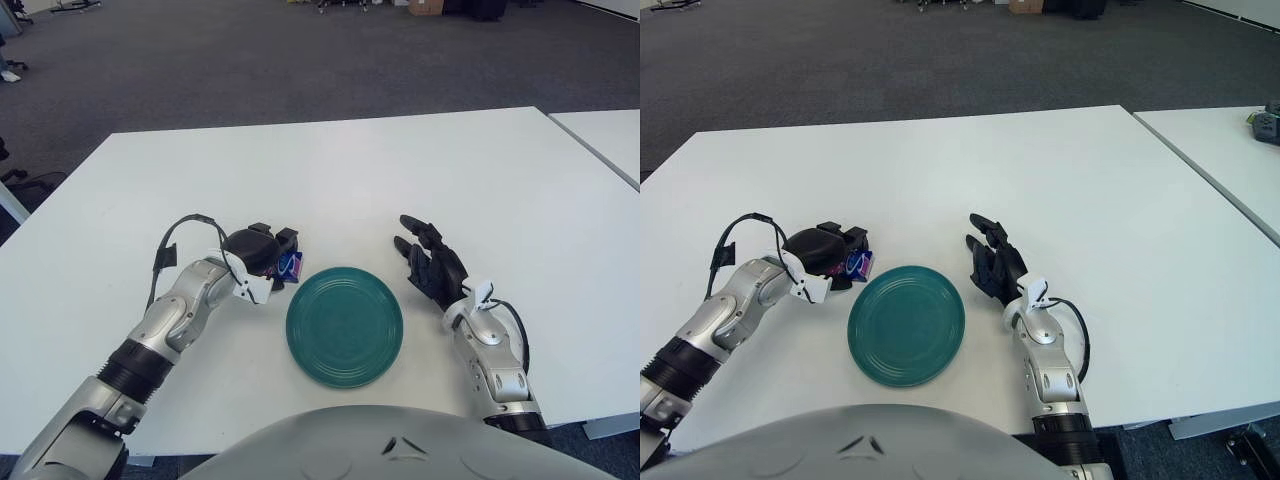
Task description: Put the gum into the plate.
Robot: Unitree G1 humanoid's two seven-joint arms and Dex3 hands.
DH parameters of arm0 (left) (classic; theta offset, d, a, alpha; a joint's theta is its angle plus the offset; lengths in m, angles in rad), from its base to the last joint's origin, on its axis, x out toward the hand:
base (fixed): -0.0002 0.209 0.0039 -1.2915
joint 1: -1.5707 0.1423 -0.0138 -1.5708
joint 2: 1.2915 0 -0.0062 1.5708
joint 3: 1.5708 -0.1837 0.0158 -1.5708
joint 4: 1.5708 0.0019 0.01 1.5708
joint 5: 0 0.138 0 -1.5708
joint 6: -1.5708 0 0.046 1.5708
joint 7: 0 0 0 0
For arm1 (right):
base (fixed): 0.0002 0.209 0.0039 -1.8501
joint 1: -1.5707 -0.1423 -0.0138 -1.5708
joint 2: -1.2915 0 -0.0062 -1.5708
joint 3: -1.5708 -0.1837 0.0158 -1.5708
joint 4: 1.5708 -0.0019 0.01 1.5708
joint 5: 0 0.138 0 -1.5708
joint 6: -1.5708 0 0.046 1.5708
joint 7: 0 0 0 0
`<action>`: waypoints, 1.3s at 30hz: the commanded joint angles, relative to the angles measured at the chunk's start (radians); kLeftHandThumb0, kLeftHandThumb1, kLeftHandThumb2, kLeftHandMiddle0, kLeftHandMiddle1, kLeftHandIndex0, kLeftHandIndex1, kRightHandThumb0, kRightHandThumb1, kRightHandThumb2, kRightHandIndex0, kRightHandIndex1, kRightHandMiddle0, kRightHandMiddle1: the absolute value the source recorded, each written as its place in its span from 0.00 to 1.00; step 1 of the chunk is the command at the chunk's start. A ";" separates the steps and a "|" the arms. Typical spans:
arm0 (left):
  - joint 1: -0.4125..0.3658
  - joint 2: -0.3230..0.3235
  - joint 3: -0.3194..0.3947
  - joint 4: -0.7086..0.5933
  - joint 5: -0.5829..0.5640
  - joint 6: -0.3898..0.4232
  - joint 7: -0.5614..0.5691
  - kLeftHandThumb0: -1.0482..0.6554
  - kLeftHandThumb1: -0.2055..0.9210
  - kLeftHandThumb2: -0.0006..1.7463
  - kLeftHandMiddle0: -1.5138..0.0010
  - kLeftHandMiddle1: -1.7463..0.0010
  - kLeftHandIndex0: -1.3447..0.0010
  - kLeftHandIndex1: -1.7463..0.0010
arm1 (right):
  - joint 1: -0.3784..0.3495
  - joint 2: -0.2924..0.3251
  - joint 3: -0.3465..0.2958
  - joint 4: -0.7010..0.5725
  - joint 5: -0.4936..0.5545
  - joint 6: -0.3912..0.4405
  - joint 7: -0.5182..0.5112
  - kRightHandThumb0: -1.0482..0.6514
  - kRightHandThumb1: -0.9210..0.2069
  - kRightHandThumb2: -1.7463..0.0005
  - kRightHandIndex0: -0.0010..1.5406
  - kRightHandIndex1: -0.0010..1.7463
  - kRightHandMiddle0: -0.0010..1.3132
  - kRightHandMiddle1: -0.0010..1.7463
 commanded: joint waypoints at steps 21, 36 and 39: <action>-0.014 0.062 0.059 -0.087 -0.085 0.033 -0.111 0.61 0.70 0.46 0.69 0.15 0.58 0.17 | 0.001 0.001 -0.004 0.061 -0.009 0.023 -0.009 0.17 0.00 0.50 0.20 0.00 0.00 0.32; -0.011 0.084 0.214 -0.282 -0.148 0.068 -0.109 0.61 0.65 0.50 0.65 0.14 0.57 0.19 | -0.002 0.002 -0.011 0.067 0.003 0.018 0.000 0.17 0.00 0.50 0.21 0.01 0.00 0.31; -0.029 0.069 0.259 -0.336 -0.192 0.097 -0.118 0.61 0.65 0.50 0.64 0.13 0.58 0.19 | -0.001 0.001 -0.013 0.067 0.007 0.017 0.001 0.17 0.00 0.50 0.21 0.01 0.00 0.31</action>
